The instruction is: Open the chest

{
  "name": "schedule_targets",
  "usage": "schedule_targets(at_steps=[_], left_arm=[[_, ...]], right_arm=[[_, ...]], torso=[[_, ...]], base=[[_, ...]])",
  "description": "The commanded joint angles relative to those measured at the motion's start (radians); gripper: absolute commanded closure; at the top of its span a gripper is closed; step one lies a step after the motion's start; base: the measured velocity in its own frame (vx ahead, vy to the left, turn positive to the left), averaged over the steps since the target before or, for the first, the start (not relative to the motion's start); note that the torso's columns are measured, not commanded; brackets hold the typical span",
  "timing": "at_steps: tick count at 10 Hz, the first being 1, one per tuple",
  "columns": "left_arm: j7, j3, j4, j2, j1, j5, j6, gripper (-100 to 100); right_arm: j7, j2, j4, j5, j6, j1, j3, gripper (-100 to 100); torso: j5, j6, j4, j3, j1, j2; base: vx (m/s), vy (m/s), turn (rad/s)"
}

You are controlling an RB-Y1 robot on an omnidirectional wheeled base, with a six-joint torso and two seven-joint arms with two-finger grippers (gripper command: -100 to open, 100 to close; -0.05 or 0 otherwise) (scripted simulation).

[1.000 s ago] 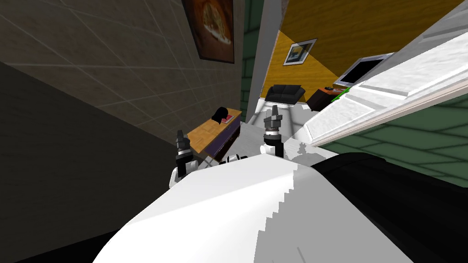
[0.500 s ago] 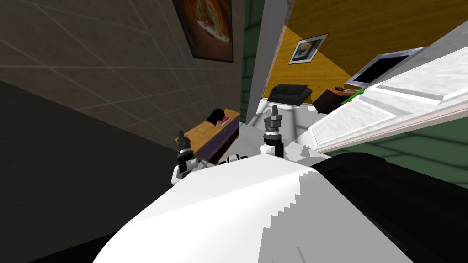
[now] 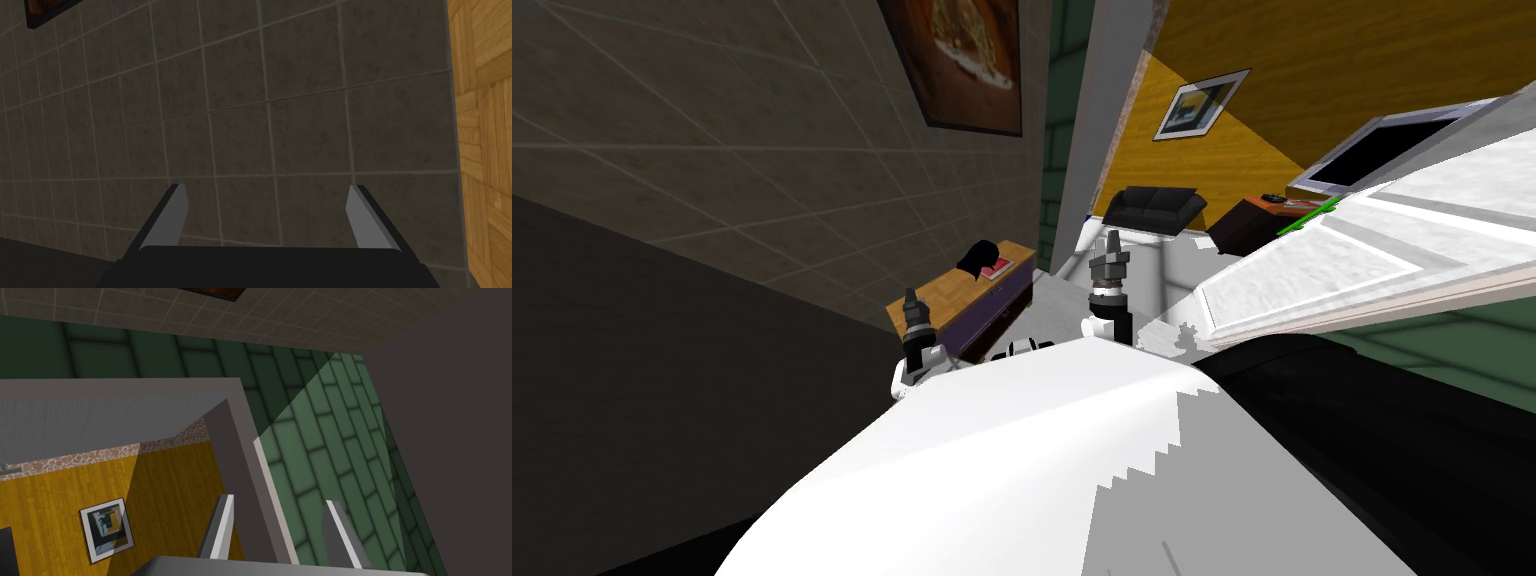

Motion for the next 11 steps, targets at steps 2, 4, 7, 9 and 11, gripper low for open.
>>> schedule_targets(at_steps=[2,4,7,9,11], left_arm=[[0.002,0.019,0.076,0.000,-0.038,0.005,0.009,-100],[0.004,0.032,0.124,0.001,-0.065,0.009,0.015,-100],[0.007,0.057,0.210,0.002,-0.118,0.016,0.028,-100],[0.008,0.070,0.266,0.002,-0.145,0.020,0.035,-100],[0.010,0.082,0.309,0.002,-0.172,0.023,0.042,-100]], right_arm=[[0.000,0.000,0.000,0.000,0.000,0.000,0.000,0],[0.000,0.000,0.000,0.000,0.000,0.000,0.000,0],[0.000,0.000,0.000,0.000,0.000,0.000,0.000,0],[0.000,0.000,0.000,0.000,0.000,0.000,0.000,0],[0.000,0.000,0.000,0.000,0.000,0.000,0.000,0]], torso=[[0.000,0.000,0.000,0.001,-0.001,0.001],[0.000,0.000,0.000,0.001,0.001,0.001],[0.000,0.000,0.000,-0.001,0.002,-0.001],[0.000,0.000,0.000,0.001,0.001,0.001],[0.000,0.000,0.000,0.001,0.003,0.002]], base=[[0.031,-0.156,0.084],[0.027,-0.142,0.076],[0.055,-0.145,0.078],[0.047,-0.160,0.091],[0.027,-0.147,0.069]])
